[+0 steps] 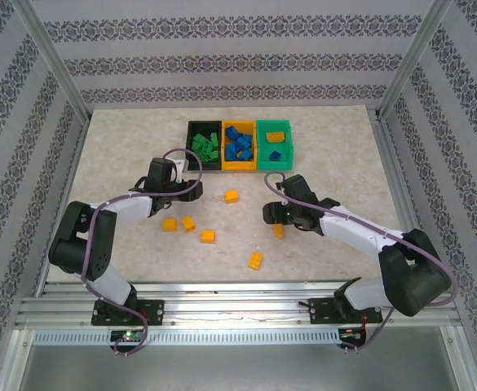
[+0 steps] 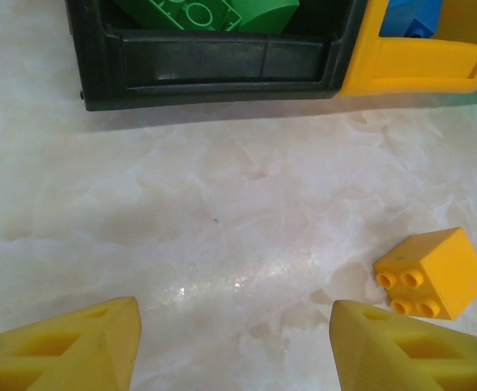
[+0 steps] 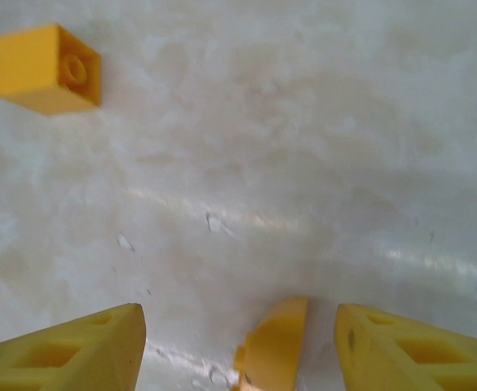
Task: Sort the legos into containers by color
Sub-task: Pick up the lego from the bottom-center of the table.
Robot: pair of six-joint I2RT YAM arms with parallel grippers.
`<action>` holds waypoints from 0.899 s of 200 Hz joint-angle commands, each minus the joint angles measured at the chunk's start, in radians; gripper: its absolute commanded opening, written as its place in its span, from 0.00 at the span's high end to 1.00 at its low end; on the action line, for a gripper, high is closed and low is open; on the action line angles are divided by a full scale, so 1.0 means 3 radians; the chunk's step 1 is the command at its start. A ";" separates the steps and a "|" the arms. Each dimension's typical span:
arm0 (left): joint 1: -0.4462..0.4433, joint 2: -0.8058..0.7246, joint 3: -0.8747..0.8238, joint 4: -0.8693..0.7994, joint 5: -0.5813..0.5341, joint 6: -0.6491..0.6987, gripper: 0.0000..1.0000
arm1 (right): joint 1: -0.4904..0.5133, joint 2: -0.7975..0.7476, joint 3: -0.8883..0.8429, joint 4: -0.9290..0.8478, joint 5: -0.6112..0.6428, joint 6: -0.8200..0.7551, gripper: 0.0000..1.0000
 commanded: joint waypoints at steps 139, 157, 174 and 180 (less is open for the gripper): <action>0.0037 -0.0089 -0.0076 0.0267 0.0268 -0.0111 0.37 | 0.0038 0.0438 0.0344 -0.0089 0.0141 0.0090 0.84; 0.0031 -0.0063 -0.0070 0.0274 0.0332 -0.0124 0.37 | -0.0211 0.0524 0.0543 0.0077 -0.0118 0.0046 0.86; 0.0032 -0.0015 -0.0054 0.0298 0.0391 -0.0142 0.37 | -0.0376 0.0639 0.0857 0.0082 -0.0221 -0.0025 0.86; 0.0034 0.0007 -0.0040 0.0287 0.0423 -0.0150 0.37 | -0.0420 0.0692 0.0971 0.0086 -0.0218 -0.0056 0.86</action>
